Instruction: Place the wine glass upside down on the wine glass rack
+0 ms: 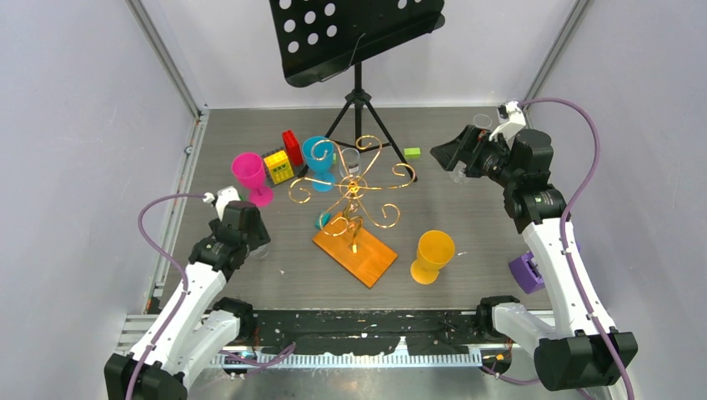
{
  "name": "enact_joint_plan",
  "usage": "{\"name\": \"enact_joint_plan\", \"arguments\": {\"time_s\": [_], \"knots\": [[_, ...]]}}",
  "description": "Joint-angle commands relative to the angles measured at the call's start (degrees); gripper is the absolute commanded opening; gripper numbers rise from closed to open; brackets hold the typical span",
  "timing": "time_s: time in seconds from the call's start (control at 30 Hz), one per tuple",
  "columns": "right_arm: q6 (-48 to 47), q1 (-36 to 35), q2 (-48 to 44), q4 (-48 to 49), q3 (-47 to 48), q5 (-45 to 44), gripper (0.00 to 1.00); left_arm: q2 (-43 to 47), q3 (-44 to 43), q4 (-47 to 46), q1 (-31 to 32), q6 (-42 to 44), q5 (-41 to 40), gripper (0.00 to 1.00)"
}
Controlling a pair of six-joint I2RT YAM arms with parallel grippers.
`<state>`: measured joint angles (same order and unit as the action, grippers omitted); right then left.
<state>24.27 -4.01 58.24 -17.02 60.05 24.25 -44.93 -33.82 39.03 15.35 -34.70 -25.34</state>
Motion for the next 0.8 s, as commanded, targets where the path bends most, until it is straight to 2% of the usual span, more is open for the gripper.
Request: {"name": "enact_joint_plan", "arguments": {"time_s": [0.0,0.27,0.5,0.77], "knots": [[0.8,-0.1,-0.4,3.5,0.1,1.1,0.96,-2.2,-1.6,-7.1,0.1,3.0,6.3,0.57],[0.8,-0.1,-0.4,3.9,0.1,1.9,0.95,-9.1,-4.9,-3.1,3.1,5.7,4.1,0.7],[0.6,-0.1,-0.5,4.3,0.0,2.2,0.95,-6.1,-7.0,-0.2,4.5,5.6,2.8,0.81],[0.9,-0.1,-0.6,4.6,-0.6,2.6,0.95,-0.9,-12.1,6.3,4.5,5.7,1.1,0.87]]}}
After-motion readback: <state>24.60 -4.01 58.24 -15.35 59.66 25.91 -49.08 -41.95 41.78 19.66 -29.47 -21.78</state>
